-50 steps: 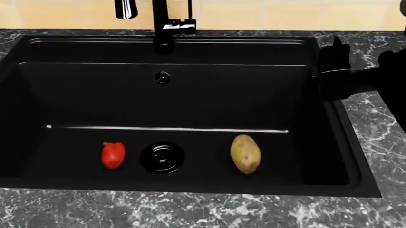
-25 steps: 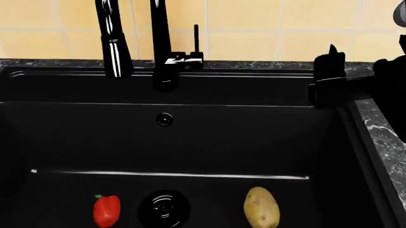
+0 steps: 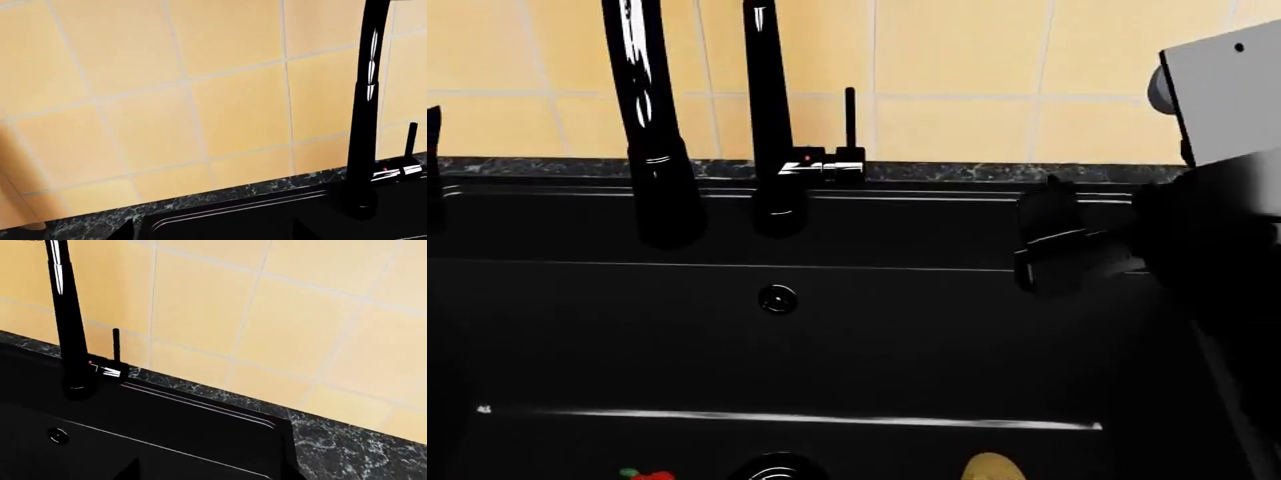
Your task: Pick the vegetables from the sink and place them on the cutting board.
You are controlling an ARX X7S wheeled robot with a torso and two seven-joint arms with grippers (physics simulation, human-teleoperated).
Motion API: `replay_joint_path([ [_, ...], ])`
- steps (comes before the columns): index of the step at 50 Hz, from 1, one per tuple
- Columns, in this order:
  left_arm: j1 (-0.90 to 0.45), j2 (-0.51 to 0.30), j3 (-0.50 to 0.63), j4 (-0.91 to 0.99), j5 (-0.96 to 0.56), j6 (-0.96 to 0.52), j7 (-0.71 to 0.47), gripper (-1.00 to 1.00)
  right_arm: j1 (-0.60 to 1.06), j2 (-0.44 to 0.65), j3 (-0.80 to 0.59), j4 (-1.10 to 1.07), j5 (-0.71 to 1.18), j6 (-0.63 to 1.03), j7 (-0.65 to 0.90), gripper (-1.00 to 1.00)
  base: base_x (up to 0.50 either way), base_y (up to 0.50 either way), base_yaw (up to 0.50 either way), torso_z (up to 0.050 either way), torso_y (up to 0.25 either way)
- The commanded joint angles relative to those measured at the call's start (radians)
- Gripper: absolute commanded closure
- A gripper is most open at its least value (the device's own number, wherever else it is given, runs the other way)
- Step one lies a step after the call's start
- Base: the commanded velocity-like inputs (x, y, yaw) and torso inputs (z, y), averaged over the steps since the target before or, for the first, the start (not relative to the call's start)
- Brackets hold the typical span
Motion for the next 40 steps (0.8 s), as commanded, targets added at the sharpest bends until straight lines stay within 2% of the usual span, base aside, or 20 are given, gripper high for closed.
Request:
replay_joint_path([
  [1,0.013,0.028,-0.017,-0.016,0.005,-0.020,-0.004,-1.00,0.022,-0.042,-0.097,0.068,0.244,0.058,0.157,-1.00,0.00,0.00,0.00,0.000,0.000],
  [13,0.016,0.026,-0.014,-0.001,-0.010,-0.039,-0.007,-1.00,-0.033,-0.082,-0.236,0.216,0.179,-0.066,0.142,-1.00,0.00,0.00,0.00,0.000,0.000],
  [24,0.041,0.026,-0.020,-0.002,-0.017,-0.028,-0.009,-1.00,-0.056,-0.131,-0.403,0.484,0.027,-0.297,0.014,-1.00,0.00,0.00,0.00,0.000,0.000],
  [40,0.087,0.029,-0.023,-0.002,-0.021,-0.001,-0.015,-1.00,-0.069,-0.212,-0.509,0.777,-0.076,-0.473,-0.094,-1.00,0.00,0.00,0.00,0.000,0.000],
])
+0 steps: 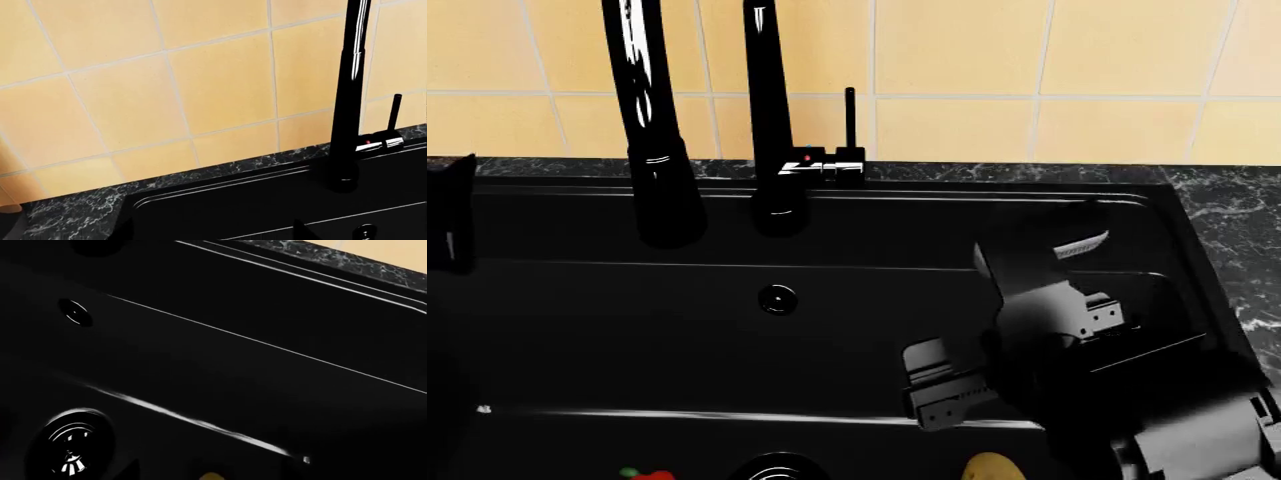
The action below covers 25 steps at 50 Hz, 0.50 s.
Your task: Pick the vegetables from the sink and place them on the cutting board.
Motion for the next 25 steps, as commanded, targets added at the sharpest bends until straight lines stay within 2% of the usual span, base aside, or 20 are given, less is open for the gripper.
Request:
replay_joint_path([
  [1,0.024,0.017,-0.020,-0.009,0.012,0.007,-0.003,-1.00,-0.005,-0.070,-0.077,0.222,-0.085,-0.138,-0.098,-1.00,0.00,0.00,0.00,0.000,0.000],
  [18,0.050,0.015,-0.016,-0.010,0.009,0.020,-0.012,-1.00,0.051,-0.186,-0.151,0.616,-0.191,-0.352,-0.211,-1.00,0.00,0.00,0.00,0.000,0.000],
  [25,0.046,0.010,-0.019,-0.009,0.005,0.017,-0.013,-1.00,0.116,-0.288,-0.174,0.948,-0.241,-0.525,-0.303,-1.00,0.00,0.00,0.00,0.000,0.000],
])
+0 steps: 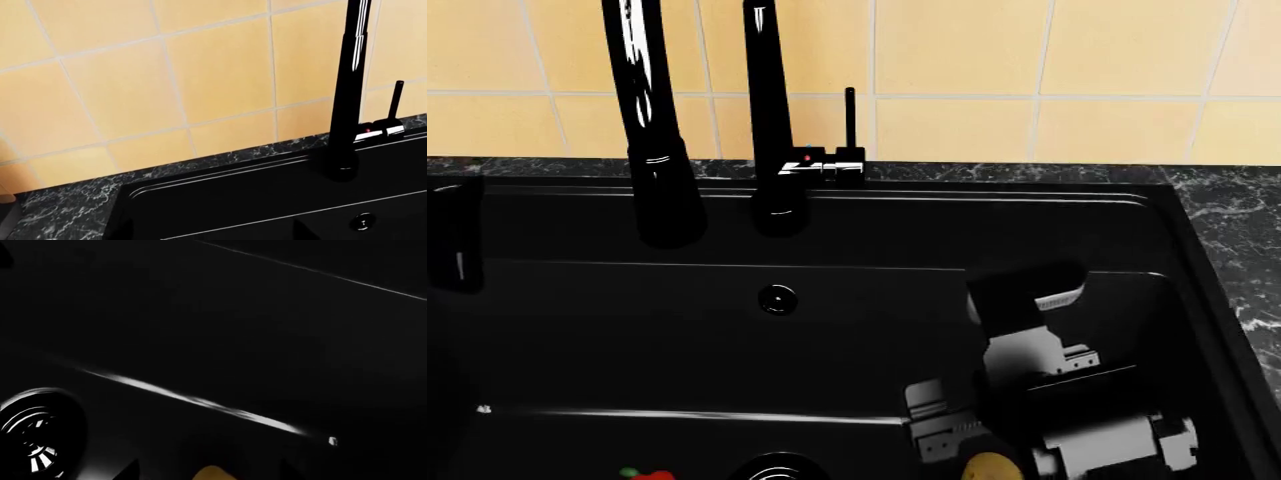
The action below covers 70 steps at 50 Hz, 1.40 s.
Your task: Pick the vegetables from the sink and place them on the cutting board.
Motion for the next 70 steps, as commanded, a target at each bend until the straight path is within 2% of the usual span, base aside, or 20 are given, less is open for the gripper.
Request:
replay_joint_path([
  [1,0.001,0.009,-0.019,-0.008,0.011,-0.006,-0.002,-1.00,0.071,-0.134,-0.033,0.399,-0.083,-0.211,-0.128,-1.00,0.00,0.00,0.00,0.000,0.000],
  [3,0.002,0.007,-0.021,-0.008,0.010,-0.006,-0.002,-1.00,0.072,-0.157,-0.039,0.461,-0.097,-0.250,-0.146,-1.00,0.00,0.00,0.00,0.000,0.000],
  [10,0.011,0.005,-0.023,-0.004,0.006,-0.006,-0.005,-1.00,0.045,-0.163,0.004,0.469,-0.145,-0.250,-0.152,-1.00,0.00,0.00,0.00,0.000,0.000],
  [40,0.036,0.002,-0.012,-0.015,0.001,0.015,-0.013,-1.00,-0.053,-0.169,0.372,0.470,-0.489,-0.235,-0.178,-1.00,0.00,0.00,0.00,0.000,0.000],
  [59,0.055,0.000,-0.013,-0.023,-0.005,0.027,-0.016,-1.00,-0.085,-0.170,0.440,0.471,-0.565,-0.237,-0.178,-1.00,0.00,0.00,0.00,0.000,0.000],
  [60,0.055,0.000,-0.013,-0.023,-0.005,0.028,-0.017,-1.00,-0.084,-0.170,0.438,0.471,-0.567,-0.241,-0.180,1.00,0.00,0.00,0.00,0.000,0.000],
  [70,0.053,0.004,-0.029,-0.008,-0.023,0.012,-0.020,-1.00,-0.033,-0.171,0.415,0.470,-0.574,-0.249,-0.222,1.00,0.00,0.00,0.00,0.000,0.000],
])
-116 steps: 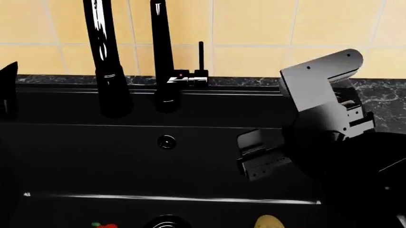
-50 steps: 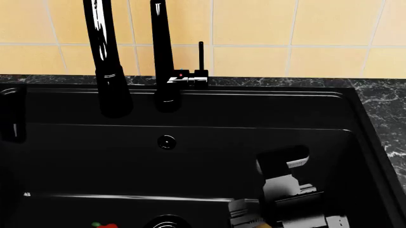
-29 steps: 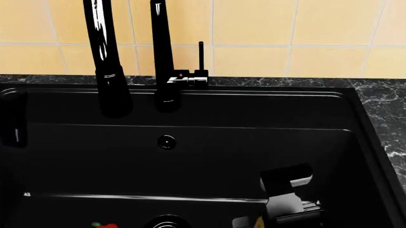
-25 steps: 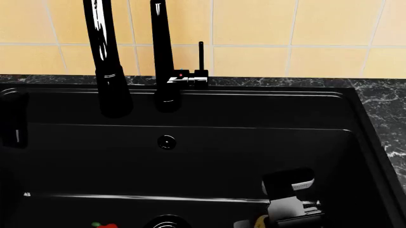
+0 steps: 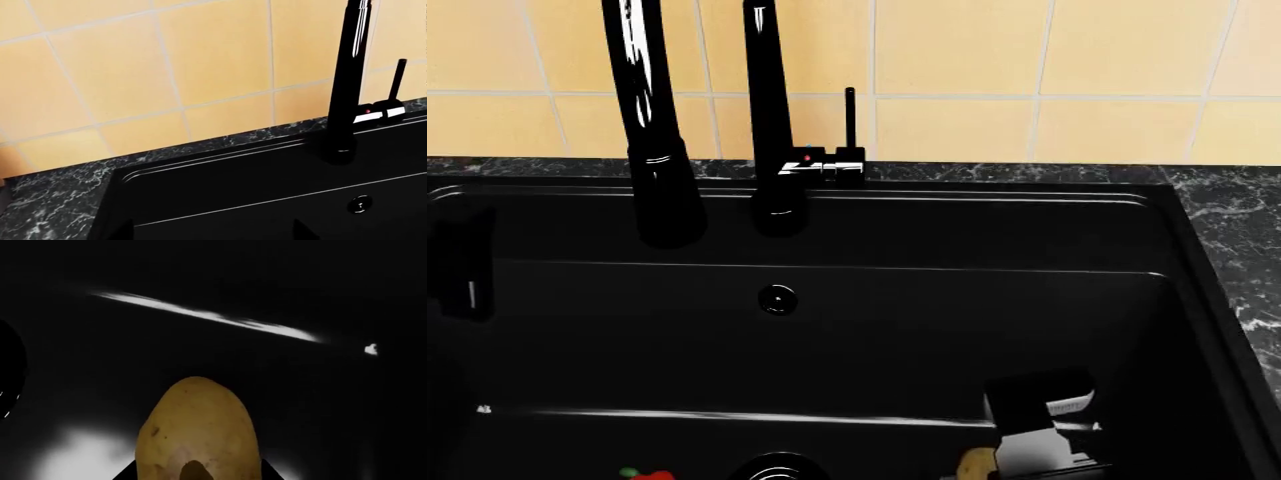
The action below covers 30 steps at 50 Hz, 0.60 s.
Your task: Pick the vegetables from the sink and place them on the cutting board.
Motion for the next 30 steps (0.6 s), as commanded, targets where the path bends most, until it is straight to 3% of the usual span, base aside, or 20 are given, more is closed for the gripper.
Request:
replay_joint_path([
  [1,-0.006,0.010,-0.032,0.000,0.001,-0.018,0.001,-1.00,0.036,-0.015,0.007,0.003,-0.031,-0.009,-0.057,1.00,0.00,0.00,0.00,0.000,0.000],
  [14,-0.004,0.049,-0.018,0.015,-0.021,-0.027,-0.004,-1.00,0.155,-0.026,-0.054,-0.002,-0.067,-0.064,-0.087,1.00,0.00,0.00,0.00,0.000,0.000],
  [19,-0.040,0.063,0.004,-0.007,-0.014,-0.020,-0.008,-1.00,0.009,0.030,-0.055,-0.591,-0.061,0.292,-0.122,1.00,0.00,0.00,0.00,0.000,0.000],
  [30,-0.023,0.052,0.007,0.003,-0.020,-0.026,-0.010,-1.00,0.000,0.075,-0.007,-1.076,-0.030,0.611,-0.155,1.00,0.00,0.00,0.00,0.000,0.000],
])
